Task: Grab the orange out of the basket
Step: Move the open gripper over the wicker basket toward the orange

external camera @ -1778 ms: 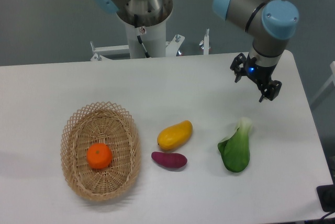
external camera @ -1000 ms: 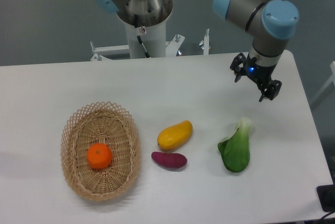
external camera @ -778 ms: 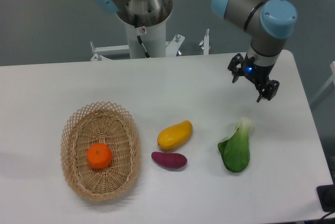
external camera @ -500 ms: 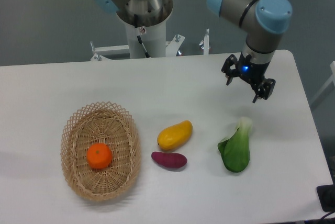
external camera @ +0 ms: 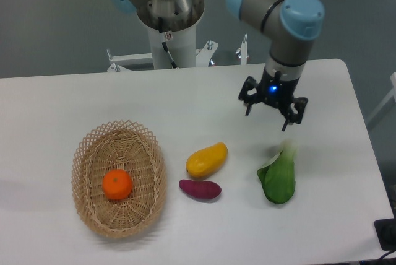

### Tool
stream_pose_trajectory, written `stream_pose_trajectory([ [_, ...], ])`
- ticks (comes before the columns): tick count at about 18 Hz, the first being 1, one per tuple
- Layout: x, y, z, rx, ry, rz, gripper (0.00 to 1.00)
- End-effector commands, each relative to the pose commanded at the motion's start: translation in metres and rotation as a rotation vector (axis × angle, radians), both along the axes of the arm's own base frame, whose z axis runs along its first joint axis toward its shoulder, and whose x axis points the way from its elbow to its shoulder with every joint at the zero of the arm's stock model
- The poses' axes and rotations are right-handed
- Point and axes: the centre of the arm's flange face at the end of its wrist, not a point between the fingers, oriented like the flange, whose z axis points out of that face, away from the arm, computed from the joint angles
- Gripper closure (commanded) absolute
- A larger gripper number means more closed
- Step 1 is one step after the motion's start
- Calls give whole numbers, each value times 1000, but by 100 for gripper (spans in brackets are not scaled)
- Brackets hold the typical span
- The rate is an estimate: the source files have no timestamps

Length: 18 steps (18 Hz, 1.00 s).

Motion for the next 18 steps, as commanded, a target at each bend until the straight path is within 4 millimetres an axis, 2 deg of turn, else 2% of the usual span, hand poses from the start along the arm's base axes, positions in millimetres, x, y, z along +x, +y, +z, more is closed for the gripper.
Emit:
stream_pose_trajectory([
  [5, 37, 36, -3, -4, -40, 62, 0],
  [7, 59, 63, -12, -14, -64, 79, 0],
  [13, 107, 115, -21, -1, -78, 106, 0],
  [18, 131, 158, -24, 3, -85, 90, 0],
])
